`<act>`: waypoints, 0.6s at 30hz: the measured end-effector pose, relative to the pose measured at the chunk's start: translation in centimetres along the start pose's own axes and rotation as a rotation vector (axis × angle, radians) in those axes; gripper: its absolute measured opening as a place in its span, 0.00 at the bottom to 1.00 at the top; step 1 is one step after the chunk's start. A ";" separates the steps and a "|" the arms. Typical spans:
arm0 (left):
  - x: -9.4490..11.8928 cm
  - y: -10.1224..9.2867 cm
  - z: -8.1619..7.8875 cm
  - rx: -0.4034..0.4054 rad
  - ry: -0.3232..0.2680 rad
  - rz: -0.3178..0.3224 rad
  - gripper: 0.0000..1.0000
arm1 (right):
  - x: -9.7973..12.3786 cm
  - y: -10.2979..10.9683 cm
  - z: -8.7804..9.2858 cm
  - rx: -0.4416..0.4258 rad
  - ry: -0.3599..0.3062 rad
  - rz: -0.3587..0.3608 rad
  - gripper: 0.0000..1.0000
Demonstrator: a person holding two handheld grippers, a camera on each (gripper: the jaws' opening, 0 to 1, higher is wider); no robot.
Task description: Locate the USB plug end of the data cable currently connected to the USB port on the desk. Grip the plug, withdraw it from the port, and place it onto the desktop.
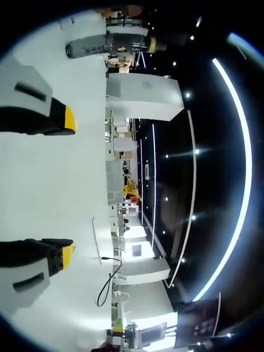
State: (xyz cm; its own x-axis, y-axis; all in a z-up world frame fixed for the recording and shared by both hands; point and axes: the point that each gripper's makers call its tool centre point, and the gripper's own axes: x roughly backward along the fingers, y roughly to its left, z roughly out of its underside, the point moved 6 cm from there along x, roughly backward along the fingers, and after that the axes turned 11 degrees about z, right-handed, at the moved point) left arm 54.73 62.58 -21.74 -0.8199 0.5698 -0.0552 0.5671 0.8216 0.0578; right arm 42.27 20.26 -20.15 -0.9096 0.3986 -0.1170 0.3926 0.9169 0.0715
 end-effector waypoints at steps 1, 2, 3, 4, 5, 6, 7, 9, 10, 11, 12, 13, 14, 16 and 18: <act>0.0 0.0 0.1 -0.001 0.004 0.000 0.77 | 0.0 0.0 0.0 -0.003 -0.001 0.000 0.67; 0.0 -0.1 0.1 -0.001 0.007 0.003 0.77 | 0.0 0.0 0.0 -0.004 -0.002 0.002 0.67; -0.1 -0.2 0.2 -0.001 0.009 0.008 0.77 | 0.0 -0.1 0.0 -0.004 -0.002 0.004 0.67; -0.1 -0.2 0.2 -0.001 0.011 0.012 0.77 | 0.0 -0.1 0.0 -0.004 -0.003 0.007 0.67; -0.1 -0.3 0.2 -0.001 0.011 0.015 0.77 | 0.0 -0.2 0.0 -0.007 -0.003 0.008 0.67; -0.1 -0.4 0.2 -0.002 0.009 0.017 0.77 | 0.0 -0.2 0.0 -0.010 -0.004 0.008 0.67; -0.1 -0.4 0.2 -0.003 0.008 0.016 0.77 | 0.1 -0.2 0.0 -0.011 -0.004 0.008 0.67; -0.1 -0.3 0.1 -0.005 0.006 0.014 0.77 | 0.1 -0.2 0.1 -0.013 -0.003 0.006 0.67; 0.0 -0.4 0.2 -0.005 0.007 0.014 0.77 | 0.1 -0.2 0.1 -0.013 -0.003 0.005 0.67; 0.0 -0.4 0.2 -0.004 0.009 0.016 0.77 | 0.1 -0.2 0.0 -0.013 -0.004 0.006 0.67; 0.0 -0.4 0.2 -0.004 0.010 0.016 0.77 | 0.0 -0.2 0.0 -0.013 -0.004 0.009 0.67; 0.0 -0.4 0.2 -0.004 0.010 0.016 0.77 | 0.0 -0.3 0.0 -0.013 -0.004 0.012 0.67; -0.1 -0.4 0.2 -0.004 0.010 0.016 0.77 | 0.0 -0.3 0.0 -0.013 -0.004 0.013 0.67; -0.1 -0.4 0.0 -0.013 0.004 0.011 0.76 | 0.2 -0.2 -0.1 -0.017 -0.011 0.004 0.67; -0.2 -0.4 0.1 -0.027 0.013 0.009 0.76 | 0.4 -0.1 -0.6 -0.034 -0.040 -0.010 0.66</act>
State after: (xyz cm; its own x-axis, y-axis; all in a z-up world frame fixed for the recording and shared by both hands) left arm 54.71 62.11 -21.81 -0.8157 0.5770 -0.0415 0.5725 0.8155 0.0851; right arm 41.80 20.34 -19.62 -0.9070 0.3907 -0.1573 0.3784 0.9199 0.1034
